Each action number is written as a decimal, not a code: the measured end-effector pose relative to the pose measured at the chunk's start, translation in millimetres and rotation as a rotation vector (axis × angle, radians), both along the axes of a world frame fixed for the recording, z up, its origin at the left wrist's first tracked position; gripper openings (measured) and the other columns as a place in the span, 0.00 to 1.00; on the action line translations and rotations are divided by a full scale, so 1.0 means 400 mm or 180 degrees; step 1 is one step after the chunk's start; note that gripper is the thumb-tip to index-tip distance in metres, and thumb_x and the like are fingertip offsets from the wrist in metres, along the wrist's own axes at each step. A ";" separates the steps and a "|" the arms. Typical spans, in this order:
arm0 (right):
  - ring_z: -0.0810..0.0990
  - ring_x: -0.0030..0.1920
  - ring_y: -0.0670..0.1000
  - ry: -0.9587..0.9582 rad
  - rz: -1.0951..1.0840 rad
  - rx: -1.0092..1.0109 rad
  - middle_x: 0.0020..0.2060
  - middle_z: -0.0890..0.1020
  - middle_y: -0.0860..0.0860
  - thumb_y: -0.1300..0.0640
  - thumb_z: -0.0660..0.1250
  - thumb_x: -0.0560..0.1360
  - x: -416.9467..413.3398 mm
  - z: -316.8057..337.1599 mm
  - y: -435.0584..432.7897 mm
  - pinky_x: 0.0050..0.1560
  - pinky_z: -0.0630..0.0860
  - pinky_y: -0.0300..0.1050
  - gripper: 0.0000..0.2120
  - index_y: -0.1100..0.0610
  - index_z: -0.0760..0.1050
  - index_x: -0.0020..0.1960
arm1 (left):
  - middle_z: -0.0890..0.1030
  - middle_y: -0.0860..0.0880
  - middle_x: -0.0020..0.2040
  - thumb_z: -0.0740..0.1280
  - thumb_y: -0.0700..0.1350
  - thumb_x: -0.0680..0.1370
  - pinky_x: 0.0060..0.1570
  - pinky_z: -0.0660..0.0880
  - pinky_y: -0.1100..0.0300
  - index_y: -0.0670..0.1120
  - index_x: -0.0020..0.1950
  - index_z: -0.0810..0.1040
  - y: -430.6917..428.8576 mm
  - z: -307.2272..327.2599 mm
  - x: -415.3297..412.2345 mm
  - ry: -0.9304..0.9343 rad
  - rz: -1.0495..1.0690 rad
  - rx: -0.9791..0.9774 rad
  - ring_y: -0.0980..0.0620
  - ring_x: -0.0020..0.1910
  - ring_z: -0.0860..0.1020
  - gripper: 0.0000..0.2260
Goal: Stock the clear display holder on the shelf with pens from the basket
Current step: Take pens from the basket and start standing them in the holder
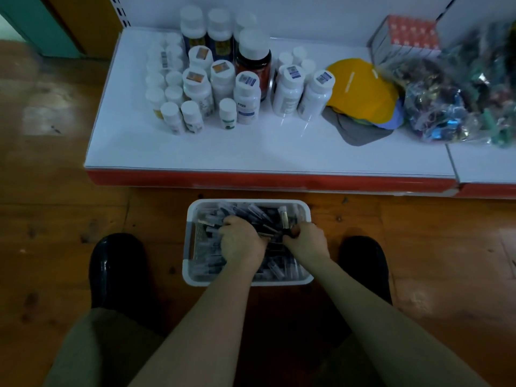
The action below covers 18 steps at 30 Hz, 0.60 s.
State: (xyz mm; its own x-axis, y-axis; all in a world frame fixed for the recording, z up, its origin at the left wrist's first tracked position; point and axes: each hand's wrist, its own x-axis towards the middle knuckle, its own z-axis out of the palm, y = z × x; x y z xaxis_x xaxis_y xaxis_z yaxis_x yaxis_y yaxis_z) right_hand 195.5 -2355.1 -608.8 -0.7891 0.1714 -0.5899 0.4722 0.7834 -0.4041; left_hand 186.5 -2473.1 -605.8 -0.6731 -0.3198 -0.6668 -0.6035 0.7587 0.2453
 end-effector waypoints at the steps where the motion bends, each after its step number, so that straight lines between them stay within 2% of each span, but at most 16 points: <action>1: 0.74 0.39 0.53 0.0011 0.0004 -0.0053 0.35 0.74 0.53 0.57 0.65 0.75 0.002 0.004 0.002 0.33 0.68 0.42 0.09 0.59 0.70 0.38 | 0.68 0.33 0.64 0.71 0.46 0.73 0.46 0.76 0.52 0.34 0.70 0.54 0.000 0.002 0.003 0.0027 0.0075 0.0049 0.38 0.56 0.76 0.36; 3: 0.74 0.41 0.52 0.0062 0.0058 -0.0138 0.39 0.75 0.53 0.56 0.64 0.75 0.007 0.009 0.005 0.38 0.68 0.42 0.06 0.59 0.72 0.44 | 0.69 0.33 0.62 0.70 0.40 0.73 0.47 0.75 0.51 0.36 0.69 0.54 -0.012 0.003 0.008 0.0125 0.0337 0.0221 0.37 0.55 0.76 0.32; 6: 0.73 0.41 0.51 0.0153 0.0018 -0.0253 0.40 0.74 0.52 0.56 0.63 0.76 0.012 0.016 0.015 0.40 0.69 0.42 0.09 0.62 0.74 0.49 | 0.74 0.34 0.59 0.68 0.34 0.73 0.49 0.75 0.50 0.37 0.69 0.55 -0.055 -0.003 0.004 0.0394 0.1055 0.0726 0.38 0.55 0.76 0.30; 9: 0.75 0.39 0.51 0.0267 -0.0143 -0.0418 0.39 0.75 0.52 0.57 0.63 0.77 0.011 0.031 0.018 0.40 0.73 0.45 0.09 0.63 0.74 0.50 | 0.76 0.35 0.56 0.63 0.32 0.74 0.48 0.74 0.51 0.38 0.66 0.59 -0.085 0.014 0.009 0.0723 0.1784 0.1189 0.39 0.53 0.76 0.22; 11: 0.73 0.35 0.48 0.0372 -0.0189 -0.0552 0.36 0.75 0.51 0.58 0.63 0.77 0.009 0.046 0.014 0.36 0.71 0.42 0.07 0.62 0.74 0.50 | 0.76 0.36 0.54 0.60 0.33 0.75 0.43 0.72 0.52 0.38 0.65 0.61 -0.095 0.029 0.012 0.0850 0.2142 0.1355 0.40 0.48 0.76 0.19; 14: 0.70 0.31 0.45 0.0534 -0.0190 -0.0677 0.32 0.73 0.49 0.58 0.63 0.77 0.006 0.084 0.002 0.29 0.66 0.33 0.05 0.60 0.73 0.45 | 0.77 0.34 0.53 0.57 0.36 0.78 0.37 0.70 0.52 0.37 0.65 0.64 -0.100 0.066 0.015 0.0919 0.2313 0.1338 0.39 0.45 0.77 0.16; 16: 0.69 0.31 0.45 0.0617 -0.0206 -0.0805 0.32 0.73 0.50 0.58 0.63 0.78 0.002 0.121 -0.010 0.28 0.64 0.33 0.07 0.62 0.73 0.44 | 0.77 0.33 0.53 0.57 0.38 0.79 0.41 0.74 0.50 0.39 0.64 0.63 -0.096 0.106 0.026 0.1028 0.2246 0.1423 0.37 0.46 0.77 0.13; 18: 0.71 0.33 0.46 0.0727 -0.0310 -0.1046 0.36 0.75 0.51 0.57 0.63 0.78 -0.005 0.180 -0.022 0.29 0.66 0.32 0.07 0.61 0.74 0.47 | 0.77 0.35 0.49 0.56 0.37 0.79 0.40 0.75 0.50 0.42 0.60 0.62 -0.088 0.171 0.047 0.1187 0.2170 0.1700 0.40 0.40 0.77 0.09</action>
